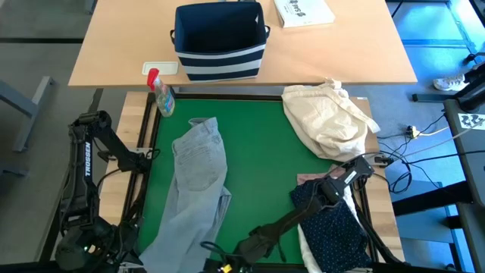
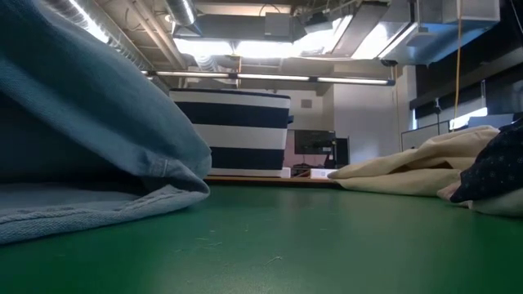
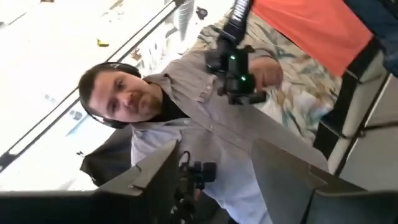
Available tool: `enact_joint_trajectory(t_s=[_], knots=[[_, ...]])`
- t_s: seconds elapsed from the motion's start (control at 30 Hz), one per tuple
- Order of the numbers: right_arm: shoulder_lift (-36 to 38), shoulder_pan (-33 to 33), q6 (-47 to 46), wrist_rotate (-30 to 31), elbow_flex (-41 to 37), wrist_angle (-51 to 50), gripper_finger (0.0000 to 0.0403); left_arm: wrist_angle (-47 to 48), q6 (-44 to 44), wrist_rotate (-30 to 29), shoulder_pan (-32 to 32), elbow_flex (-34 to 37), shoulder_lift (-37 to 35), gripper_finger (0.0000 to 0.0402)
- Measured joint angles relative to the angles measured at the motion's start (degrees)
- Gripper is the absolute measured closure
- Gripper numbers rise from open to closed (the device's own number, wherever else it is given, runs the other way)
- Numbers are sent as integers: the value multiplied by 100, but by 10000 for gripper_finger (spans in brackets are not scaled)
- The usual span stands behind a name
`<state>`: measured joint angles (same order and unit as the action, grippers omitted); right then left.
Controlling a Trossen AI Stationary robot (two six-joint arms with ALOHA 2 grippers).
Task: Fold laundry
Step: Fold the blue jeans
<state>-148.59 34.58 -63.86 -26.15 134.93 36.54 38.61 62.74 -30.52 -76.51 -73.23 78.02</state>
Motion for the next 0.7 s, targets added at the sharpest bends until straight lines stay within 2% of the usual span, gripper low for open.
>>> enact_joint_trajectory(t_s=[0.23,0.3,0.4,0.5,0.6,0.7], knots=[[780,37,497,-123,3,-288,227,2,7,-2,-2,0,0,397],[1136,38,854,-58,7,-886,236,2,6,-7,0,-2,0,397],[1690,35,1525,425,4,-2243,247,3,4,-30,0,-2,-1,397],[2339,164,2359,1723,-2,-3921,256,16,4,-90,2,-2,-2,397],[2765,435,3705,3957,32,-5156,264,35,4,-185,4,-2,-2,397],[2766,693,4722,5869,20,-5632,267,37,4,-197,4,-2,-2,397]])
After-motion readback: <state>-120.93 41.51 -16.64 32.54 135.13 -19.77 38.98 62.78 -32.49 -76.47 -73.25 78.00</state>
